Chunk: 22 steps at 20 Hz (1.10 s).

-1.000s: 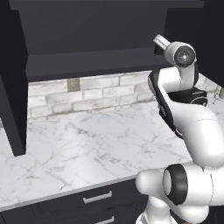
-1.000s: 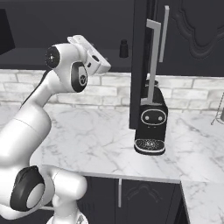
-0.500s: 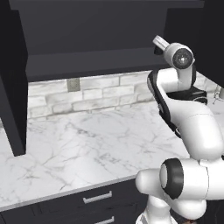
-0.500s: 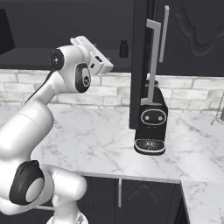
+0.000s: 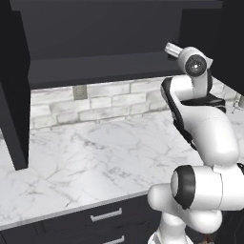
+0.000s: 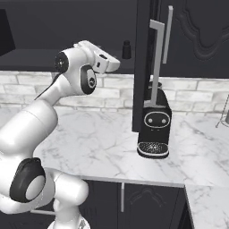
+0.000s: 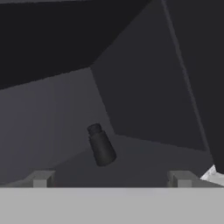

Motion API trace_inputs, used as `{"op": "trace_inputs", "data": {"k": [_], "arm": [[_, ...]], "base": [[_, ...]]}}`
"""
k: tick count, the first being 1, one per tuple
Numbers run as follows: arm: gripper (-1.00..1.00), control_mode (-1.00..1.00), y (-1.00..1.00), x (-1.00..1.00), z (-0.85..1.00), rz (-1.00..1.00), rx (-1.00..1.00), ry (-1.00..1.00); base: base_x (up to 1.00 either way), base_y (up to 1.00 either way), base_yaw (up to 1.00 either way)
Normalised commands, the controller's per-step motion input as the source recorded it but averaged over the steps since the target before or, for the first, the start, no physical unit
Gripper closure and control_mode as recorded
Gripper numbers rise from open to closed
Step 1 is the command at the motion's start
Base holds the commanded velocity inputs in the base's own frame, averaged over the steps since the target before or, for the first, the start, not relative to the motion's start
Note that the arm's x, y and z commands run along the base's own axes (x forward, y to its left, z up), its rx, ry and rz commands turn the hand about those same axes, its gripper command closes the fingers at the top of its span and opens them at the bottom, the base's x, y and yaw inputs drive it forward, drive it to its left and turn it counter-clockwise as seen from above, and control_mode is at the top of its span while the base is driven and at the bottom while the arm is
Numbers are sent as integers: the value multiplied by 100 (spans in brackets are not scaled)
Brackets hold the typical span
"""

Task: Collect the turmeric, mayonnaise, and shaker from the cabinet and place them next to the stove.

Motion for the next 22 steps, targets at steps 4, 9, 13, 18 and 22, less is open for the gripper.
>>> {"op": "trace_inputs", "data": {"k": [4,9,13,18,22], "arm": [[-100,-100,0,19,-1,0,-18,9],[-100,-100,0,20,-13,0,-13,15],[-100,-100,6,31,1,0,-6,18],[-100,-100,5,31,10,0,-1,17],[-100,-100,-5,6,0,0,3,5]], "base": [[0,0,0],[0,0,0],[0,0,0],[0,0,0],[0,0,0]]}}
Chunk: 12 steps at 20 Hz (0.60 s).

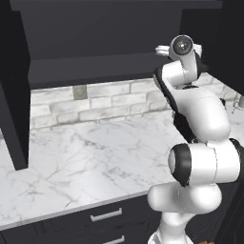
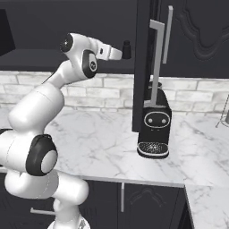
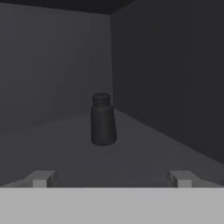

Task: Collect the turmeric, mayonnaise, and shaker from the cabinet and place them next to the stove.

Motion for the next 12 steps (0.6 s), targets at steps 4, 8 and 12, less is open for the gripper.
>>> {"op": "trace_inputs", "data": {"k": [4,8,12], "arm": [[-100,-100,-3,18,0,0,5,6],[-100,-100,-4,8,0,0,10,2],[-100,-100,0,34,0,0,13,7]], "base": [[0,0,0],[0,0,0],[0,0,0]]}}
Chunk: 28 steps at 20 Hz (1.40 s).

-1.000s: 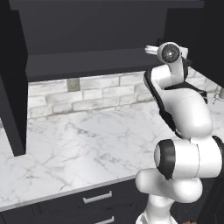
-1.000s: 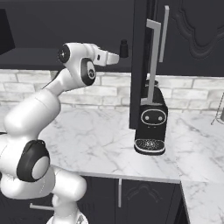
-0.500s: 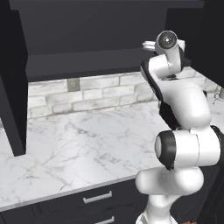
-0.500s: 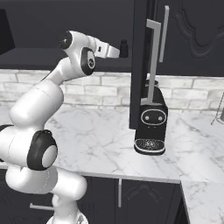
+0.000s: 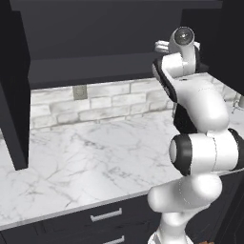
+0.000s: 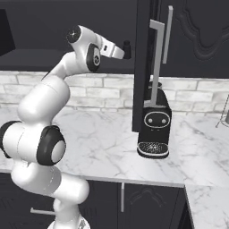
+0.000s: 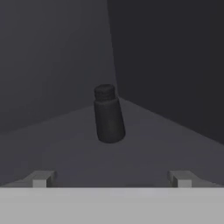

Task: Collect the turmeric, mayonnaise, and shaker from the cabinet and place them next to the stove.

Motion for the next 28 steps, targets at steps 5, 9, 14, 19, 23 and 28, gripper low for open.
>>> {"op": "trace_inputs", "data": {"k": [5,9,14,19,23,28], "arm": [[-100,-100,0,38,0,0,13,7],[-100,-100,-14,31,0,0,4,1],[-100,-100,-17,25,0,0,0,1],[-100,-100,-4,23,0,0,0,2],[-100,-100,-2,25,0,0,0,1],[-100,-100,-22,29,0,0,0,0]], "base": [[0,0,0],[0,0,0],[0,0,0],[0,0,0],[0,0,0],[0,0,0]]}}
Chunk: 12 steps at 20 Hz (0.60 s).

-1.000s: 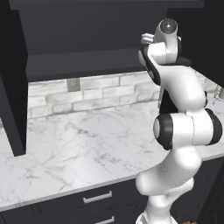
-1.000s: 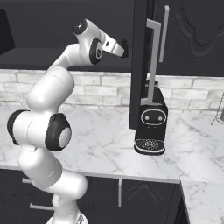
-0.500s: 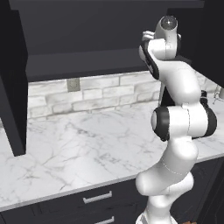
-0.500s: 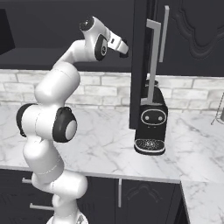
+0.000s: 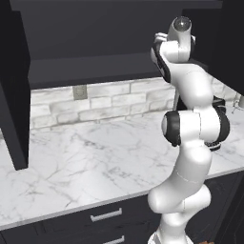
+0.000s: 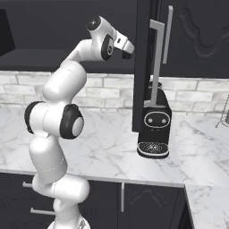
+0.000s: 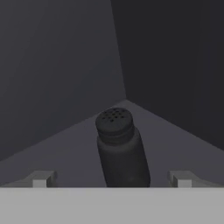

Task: Collect the turmeric, mayonnaise, and shaker from the cabinet and place them next to the stove.

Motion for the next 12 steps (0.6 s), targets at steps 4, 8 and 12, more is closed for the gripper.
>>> {"op": "trace_inputs", "data": {"k": [4,8,12], "arm": [[-100,-100,-23,23,0,0,0,0],[-100,-100,-13,14,-5,0,0,0],[-100,-100,-12,6,-8,0,0,0]], "base": [[0,0,0],[0,0,0],[0,0,0]]}}
